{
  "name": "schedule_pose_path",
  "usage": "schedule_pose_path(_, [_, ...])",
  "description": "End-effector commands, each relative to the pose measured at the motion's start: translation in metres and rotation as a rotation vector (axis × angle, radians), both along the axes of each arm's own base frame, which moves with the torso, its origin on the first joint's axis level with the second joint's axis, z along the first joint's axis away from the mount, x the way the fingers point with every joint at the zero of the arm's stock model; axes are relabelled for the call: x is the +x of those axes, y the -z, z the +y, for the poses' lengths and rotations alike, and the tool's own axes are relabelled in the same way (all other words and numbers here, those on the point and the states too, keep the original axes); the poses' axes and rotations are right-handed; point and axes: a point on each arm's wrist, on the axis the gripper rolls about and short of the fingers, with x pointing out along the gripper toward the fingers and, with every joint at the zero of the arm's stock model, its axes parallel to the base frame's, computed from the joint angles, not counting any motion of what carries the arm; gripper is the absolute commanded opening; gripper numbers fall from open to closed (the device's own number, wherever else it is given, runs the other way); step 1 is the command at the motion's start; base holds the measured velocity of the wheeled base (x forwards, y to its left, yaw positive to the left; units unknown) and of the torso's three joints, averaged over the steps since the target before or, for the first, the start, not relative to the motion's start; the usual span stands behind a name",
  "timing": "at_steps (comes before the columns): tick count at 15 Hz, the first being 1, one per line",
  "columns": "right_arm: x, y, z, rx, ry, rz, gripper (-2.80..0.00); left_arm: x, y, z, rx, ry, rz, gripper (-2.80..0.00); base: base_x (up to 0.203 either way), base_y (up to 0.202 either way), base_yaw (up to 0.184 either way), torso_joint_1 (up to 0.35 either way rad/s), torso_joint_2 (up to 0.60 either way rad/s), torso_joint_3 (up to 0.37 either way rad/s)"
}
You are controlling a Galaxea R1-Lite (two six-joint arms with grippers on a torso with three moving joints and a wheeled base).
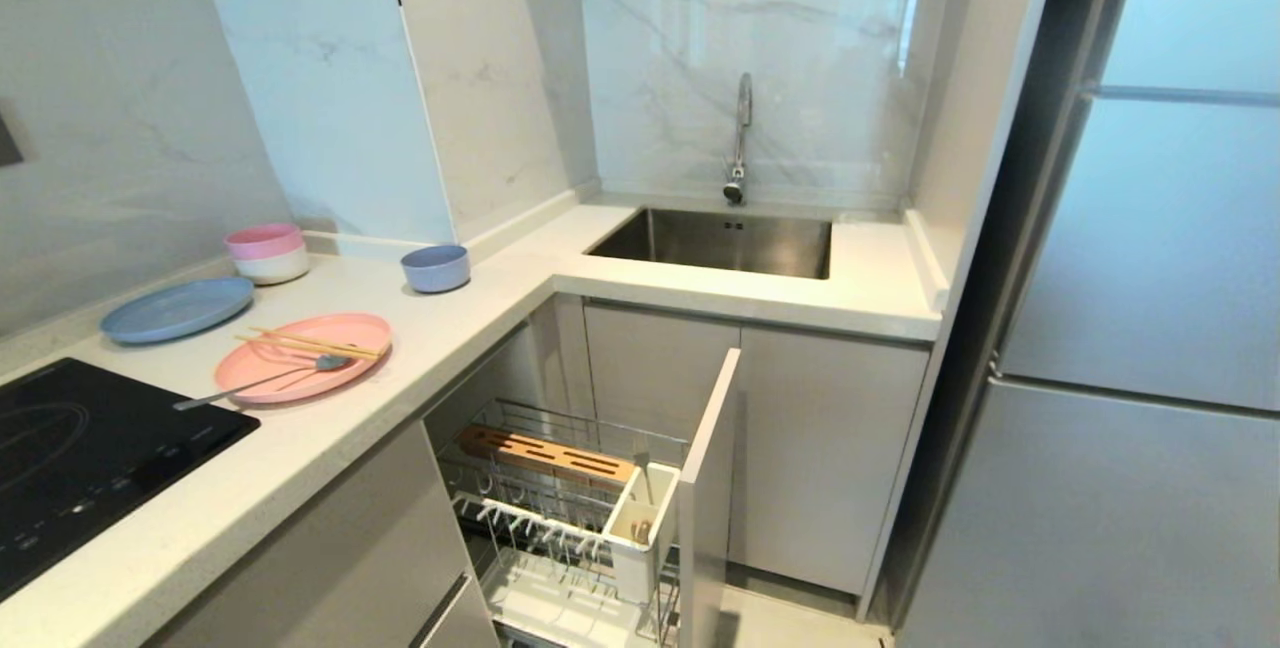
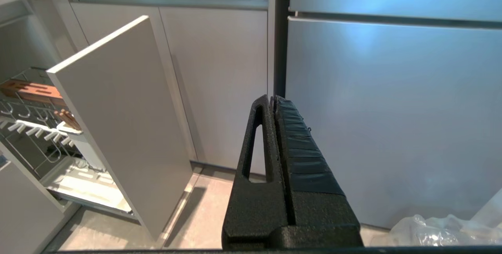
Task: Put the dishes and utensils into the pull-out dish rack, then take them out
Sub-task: Pick up the bowl and place it in the cupboard
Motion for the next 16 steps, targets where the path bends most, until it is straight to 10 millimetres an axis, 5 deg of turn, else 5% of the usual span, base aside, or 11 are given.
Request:
schedule_pose_path(1, [0.0, 0.0, 0.0, 0.0, 0.001, 0.0, -2.8, -0.0001, 0.0002, 0.0, 0.0, -0.001, 0.0, -2.8, 0.0, 0.0, 0.0, 0.0, 0.01, -0.137])
schedule_pose_path(16, [0.0, 0.0, 0.0, 0.0, 0.001, 0.0, -2.8, -0.0001, 0.0, 0.0, 0.004, -0.001, -0.001, -2.8, 0.0, 0.0, 0.0, 0.004, 0.0, -0.193])
